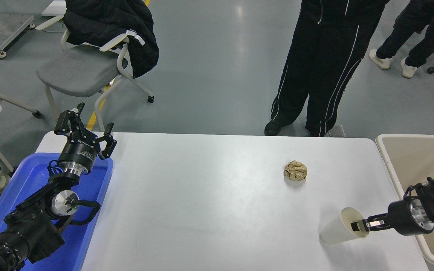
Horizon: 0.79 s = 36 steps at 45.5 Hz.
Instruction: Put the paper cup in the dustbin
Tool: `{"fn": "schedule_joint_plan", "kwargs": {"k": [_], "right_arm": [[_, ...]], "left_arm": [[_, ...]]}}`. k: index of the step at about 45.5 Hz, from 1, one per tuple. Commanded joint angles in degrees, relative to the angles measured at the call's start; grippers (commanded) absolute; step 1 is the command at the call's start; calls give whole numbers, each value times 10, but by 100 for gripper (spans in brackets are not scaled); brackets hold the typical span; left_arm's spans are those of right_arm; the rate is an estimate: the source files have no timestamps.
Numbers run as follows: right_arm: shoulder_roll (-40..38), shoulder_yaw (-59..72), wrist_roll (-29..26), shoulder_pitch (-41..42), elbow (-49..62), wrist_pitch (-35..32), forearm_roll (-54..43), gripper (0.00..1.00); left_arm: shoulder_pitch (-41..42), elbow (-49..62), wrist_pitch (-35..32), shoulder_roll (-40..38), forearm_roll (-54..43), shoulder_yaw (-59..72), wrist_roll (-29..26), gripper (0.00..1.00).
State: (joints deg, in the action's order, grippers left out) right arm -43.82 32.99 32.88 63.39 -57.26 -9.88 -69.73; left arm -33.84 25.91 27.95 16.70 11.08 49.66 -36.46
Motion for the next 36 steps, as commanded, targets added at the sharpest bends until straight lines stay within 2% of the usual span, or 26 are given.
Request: {"fn": "schedule_joint_plan", "kwargs": {"k": [1,13,22,36], "right_arm": [[-11,-40,36,16,-2,5,13,0],[-50,-145,81,20,-7,-3,72,0],[-51,-180,83,21,4,-5,180,0],[-37,-185,83,25,144,-21,347,0]], "left_arm": [[0,0,0,0,0,0,0,100],[0,0,0,0,0,0,0,100],[0,0,0,0,0,0,0,100],[0,0,0,0,0,0,0,100]]}}
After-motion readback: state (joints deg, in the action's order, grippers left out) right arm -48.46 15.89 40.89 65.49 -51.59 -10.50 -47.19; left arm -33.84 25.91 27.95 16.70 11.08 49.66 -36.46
